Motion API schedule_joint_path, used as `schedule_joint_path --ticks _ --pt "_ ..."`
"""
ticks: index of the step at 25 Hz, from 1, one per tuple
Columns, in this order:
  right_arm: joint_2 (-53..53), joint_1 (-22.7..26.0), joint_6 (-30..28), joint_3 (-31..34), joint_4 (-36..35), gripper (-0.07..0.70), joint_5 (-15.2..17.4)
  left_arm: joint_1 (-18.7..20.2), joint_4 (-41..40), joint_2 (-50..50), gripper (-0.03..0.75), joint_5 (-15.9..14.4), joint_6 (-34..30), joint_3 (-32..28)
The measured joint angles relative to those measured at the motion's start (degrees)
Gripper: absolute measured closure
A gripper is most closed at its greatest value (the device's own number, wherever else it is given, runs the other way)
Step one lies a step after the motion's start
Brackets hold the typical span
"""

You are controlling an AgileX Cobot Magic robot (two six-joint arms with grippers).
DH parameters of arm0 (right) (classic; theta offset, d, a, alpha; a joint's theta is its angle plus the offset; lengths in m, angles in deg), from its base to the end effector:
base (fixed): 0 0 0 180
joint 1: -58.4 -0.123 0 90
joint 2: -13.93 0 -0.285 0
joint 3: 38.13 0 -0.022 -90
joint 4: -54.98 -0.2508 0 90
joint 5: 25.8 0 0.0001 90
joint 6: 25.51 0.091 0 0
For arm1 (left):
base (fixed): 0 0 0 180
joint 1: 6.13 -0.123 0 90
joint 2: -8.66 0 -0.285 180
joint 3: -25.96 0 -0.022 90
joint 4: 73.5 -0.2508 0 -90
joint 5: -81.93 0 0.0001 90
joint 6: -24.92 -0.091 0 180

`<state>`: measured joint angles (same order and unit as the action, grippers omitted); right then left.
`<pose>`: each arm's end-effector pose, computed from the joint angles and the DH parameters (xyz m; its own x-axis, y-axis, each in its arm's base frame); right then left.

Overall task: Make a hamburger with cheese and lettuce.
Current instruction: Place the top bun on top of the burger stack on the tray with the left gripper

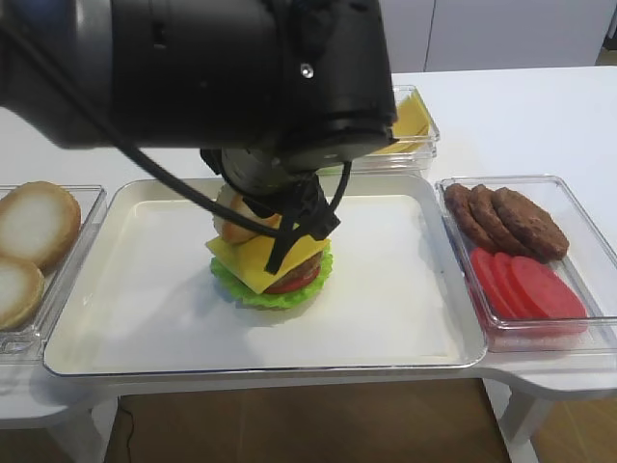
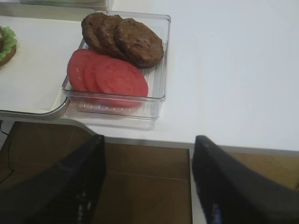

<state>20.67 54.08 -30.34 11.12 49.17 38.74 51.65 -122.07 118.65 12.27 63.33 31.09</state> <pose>-0.0099 0.0076 0.2690 -0.4982 -0.0782 -0.8635 -0.1740 0.9847 0.0112 0.2469 -0.2717 0.2851 -0.6420 0.6307 -0.4360 0.3362 0.7427 0.5791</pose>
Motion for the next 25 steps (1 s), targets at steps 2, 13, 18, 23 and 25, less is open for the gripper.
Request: schedule_joint_path --ticks 2,13,18,23,25 --pt "0.0 0.0 0.0 0.0 0.0 0.185 0.0 0.0 0.1 0.0 0.501 -0.1 0.0 0.0" --pt "0.0 0.0 0.0 0.0 0.0 0.185 0.0 0.0 -2.7 0.0 0.501 0.1 0.1 0.0" --pt "0.0 0.0 -0.4 0.0 0.0 0.185 0.0 0.0 -2.6 0.0 0.501 0.2 0.1 0.0" --pt "0.0 0.0 -0.4 0.0 0.0 0.185 0.0 0.0 -1.2 0.0 0.501 0.2 0.1 0.0" --pt "0.0 0.0 -0.4 0.0 0.0 0.185 0.0 0.0 -1.1 0.0 0.504 0.2 0.1 0.0"
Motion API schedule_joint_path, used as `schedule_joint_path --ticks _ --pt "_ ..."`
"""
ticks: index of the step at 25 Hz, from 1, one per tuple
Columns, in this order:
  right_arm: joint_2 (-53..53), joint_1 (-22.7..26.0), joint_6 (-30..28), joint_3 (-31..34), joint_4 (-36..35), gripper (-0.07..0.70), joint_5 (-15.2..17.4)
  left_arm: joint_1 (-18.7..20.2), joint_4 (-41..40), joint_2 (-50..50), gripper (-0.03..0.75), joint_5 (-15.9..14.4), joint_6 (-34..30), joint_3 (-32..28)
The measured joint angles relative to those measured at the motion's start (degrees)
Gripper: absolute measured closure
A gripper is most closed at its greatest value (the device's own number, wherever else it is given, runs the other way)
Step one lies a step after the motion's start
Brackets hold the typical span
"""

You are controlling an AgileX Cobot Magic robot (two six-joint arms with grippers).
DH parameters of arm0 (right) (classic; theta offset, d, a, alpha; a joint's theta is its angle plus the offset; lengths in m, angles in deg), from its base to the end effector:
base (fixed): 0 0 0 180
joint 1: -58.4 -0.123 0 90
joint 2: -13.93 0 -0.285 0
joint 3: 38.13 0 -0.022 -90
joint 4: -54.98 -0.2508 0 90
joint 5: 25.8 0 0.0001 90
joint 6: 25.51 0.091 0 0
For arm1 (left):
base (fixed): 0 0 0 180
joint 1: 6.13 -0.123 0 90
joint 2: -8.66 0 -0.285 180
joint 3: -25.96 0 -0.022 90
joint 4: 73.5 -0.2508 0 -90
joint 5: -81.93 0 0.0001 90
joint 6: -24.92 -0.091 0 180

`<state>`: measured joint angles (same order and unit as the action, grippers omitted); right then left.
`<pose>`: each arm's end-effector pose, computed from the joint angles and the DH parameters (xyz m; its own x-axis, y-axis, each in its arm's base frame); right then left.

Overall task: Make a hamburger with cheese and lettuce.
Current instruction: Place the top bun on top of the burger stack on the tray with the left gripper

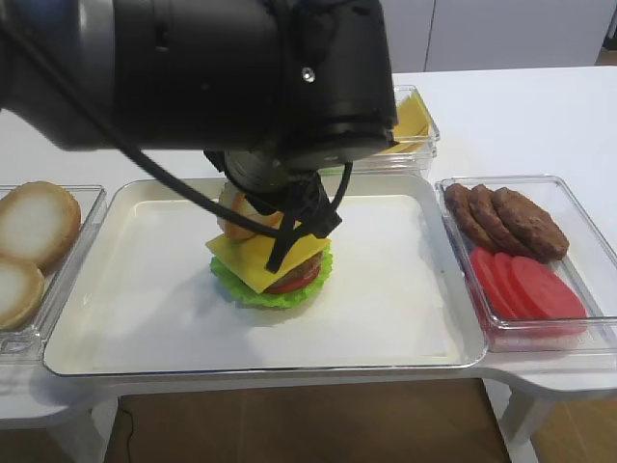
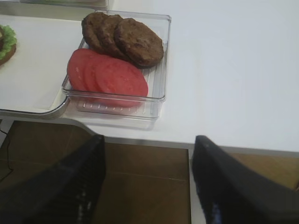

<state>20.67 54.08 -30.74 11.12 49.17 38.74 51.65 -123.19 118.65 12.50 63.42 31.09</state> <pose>-0.0099 0.0076 0.2690 -0.4970 -0.0850 -0.8636 -0.1774 0.9841 0.0052 0.2481 -0.2717 0.2863 -0.6301 0.6378 -0.4429 0.3313 0.7367 0.5895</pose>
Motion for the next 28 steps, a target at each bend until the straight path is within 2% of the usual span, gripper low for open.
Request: schedule_joint_path --ticks 19,28 --pt "0.0 0.0 0.0 0.0 0.0 0.185 0.0 0.0 -1.6 0.0 0.528 0.0 0.0 0.0" --pt "0.0 0.0 0.0 0.0 0.0 0.185 0.0 0.0 0.6 0.0 0.529 0.0 0.0 0.0"
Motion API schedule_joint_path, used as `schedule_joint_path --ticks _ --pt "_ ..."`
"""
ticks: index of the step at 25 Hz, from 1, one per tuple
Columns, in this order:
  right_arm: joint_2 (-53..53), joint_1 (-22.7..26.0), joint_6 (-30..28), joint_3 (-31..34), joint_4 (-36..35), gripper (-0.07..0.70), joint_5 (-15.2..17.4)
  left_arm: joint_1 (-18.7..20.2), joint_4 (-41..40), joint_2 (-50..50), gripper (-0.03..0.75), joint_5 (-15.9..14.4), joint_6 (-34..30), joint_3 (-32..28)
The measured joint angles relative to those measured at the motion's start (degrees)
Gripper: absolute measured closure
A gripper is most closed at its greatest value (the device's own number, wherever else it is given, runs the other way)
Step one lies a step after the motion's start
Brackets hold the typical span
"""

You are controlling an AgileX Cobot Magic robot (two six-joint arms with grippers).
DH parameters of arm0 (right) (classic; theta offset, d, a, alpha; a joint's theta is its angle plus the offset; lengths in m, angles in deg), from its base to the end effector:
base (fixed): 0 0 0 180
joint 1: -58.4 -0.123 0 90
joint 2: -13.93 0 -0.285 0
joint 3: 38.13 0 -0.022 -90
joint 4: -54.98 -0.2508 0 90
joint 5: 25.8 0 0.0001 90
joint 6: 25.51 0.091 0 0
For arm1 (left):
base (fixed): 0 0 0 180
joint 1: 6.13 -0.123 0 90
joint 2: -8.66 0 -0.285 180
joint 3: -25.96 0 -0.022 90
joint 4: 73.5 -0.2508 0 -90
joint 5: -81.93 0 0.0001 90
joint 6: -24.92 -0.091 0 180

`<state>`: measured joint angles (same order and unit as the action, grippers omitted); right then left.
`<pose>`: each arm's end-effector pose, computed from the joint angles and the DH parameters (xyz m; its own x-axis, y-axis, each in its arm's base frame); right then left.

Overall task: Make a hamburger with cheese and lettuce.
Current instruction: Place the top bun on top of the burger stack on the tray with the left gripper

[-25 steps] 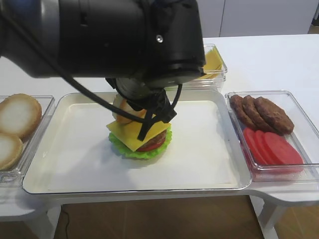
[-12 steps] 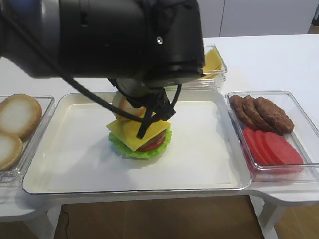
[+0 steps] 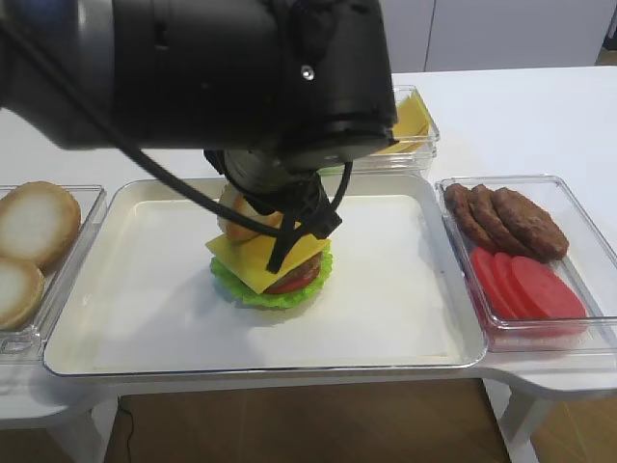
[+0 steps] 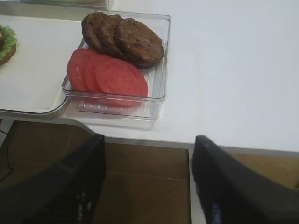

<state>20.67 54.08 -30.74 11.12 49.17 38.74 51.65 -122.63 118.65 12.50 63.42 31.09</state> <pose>-0.0099 0.0076 0.2690 -0.4970 -0.0850 -0.8636 -0.1774 0.9841 0.0052 0.2475 -0.2719 0.2857 -0.6353 0.6340 -0.4410 0.3342 0.7405 0.5832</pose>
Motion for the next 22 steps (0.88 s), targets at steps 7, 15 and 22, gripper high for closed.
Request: schedule_joint_path --ticks 7,15,22 --pt "0.0 0.0 0.0 0.0 0.0 0.185 0.0 0.0 -0.6 0.0 0.529 0.0 -0.5 0.0" --pt "0.0 0.0 0.0 0.0 0.0 0.185 0.0 0.0 -1.3 0.0 0.530 0.0 -1.0 0.0" --pt "0.0 0.0 0.1 0.0 0.0 0.185 0.0 0.0 -1.3 0.0 0.550 0.0 -1.0 0.0"
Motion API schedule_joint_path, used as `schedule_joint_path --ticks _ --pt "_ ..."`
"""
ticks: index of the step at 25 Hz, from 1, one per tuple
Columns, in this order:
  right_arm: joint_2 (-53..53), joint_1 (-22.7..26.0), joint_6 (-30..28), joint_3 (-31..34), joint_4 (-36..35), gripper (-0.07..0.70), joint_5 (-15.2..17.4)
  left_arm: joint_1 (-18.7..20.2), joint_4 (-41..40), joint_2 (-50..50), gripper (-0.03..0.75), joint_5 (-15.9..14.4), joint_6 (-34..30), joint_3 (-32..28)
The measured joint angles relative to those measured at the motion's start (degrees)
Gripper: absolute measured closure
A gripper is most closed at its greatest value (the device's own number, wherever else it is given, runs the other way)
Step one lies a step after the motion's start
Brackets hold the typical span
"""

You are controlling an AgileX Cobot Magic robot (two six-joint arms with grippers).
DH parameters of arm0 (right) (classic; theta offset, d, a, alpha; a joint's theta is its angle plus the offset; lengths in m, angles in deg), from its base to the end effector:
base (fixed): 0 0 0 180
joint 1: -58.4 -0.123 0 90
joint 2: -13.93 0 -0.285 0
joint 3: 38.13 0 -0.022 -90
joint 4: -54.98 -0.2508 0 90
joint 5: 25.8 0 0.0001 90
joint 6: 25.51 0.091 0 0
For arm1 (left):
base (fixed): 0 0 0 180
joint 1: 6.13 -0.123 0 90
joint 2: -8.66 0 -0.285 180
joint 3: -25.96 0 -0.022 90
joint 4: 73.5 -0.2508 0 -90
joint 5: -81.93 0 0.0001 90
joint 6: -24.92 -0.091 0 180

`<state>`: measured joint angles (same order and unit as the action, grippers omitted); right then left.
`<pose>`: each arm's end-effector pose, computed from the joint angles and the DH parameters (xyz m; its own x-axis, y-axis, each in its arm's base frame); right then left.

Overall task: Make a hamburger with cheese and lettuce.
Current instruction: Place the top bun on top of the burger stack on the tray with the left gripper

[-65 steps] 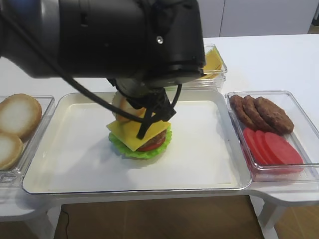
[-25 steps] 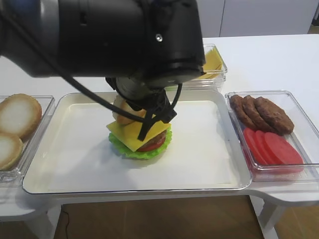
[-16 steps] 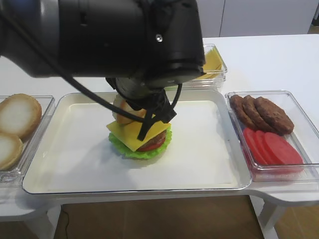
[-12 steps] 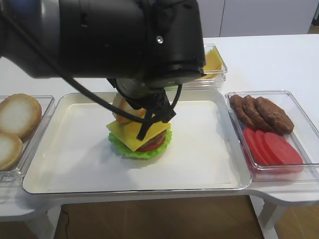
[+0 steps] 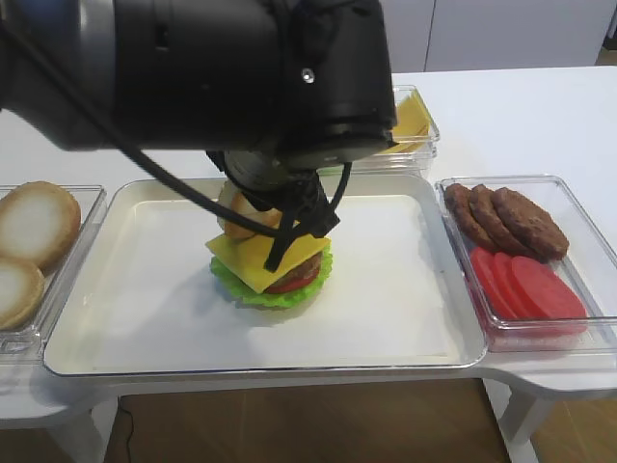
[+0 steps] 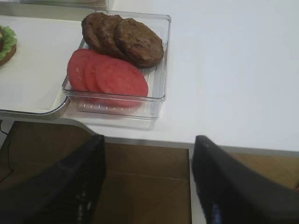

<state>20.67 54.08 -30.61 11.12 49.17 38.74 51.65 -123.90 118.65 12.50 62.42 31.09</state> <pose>-0.0099 0.0076 0.2690 -0.4974 -0.0828 -0.8636 -0.1763 0.9843 0.0072 0.2488 -0.2715 0.2871 -0.6178 0.6553 -0.4346 0.3385 0.7205 0.6052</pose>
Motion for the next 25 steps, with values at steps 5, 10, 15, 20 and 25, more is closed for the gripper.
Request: schedule_joint_path --ticks 5,10,15,20,25 --pt "0.0 0.0 0.0 0.0 0.0 0.185 0.0 0.0 0.2 0.0 0.550 0.0 0.0 0.0" --pt "0.0 0.0 0.1 0.0 0.0 0.185 0.0 0.0 -0.5 0.0 0.550 0.0 0.0 0.0" --pt "0.0 0.0 0.1 0.0 0.0 0.185 0.0 0.0 -1.4 0.0 0.550 0.0 0.0 0.0" --pt "0.0 0.0 0.1 0.0 0.0 0.185 0.0 0.0 -1.5 0.0 0.550 0.0 -0.5 0.0" --pt "0.0 0.0 0.1 0.0 0.0 0.185 0.0 -0.3 -1.0 0.0 0.550 0.0 -1.2 0.0"
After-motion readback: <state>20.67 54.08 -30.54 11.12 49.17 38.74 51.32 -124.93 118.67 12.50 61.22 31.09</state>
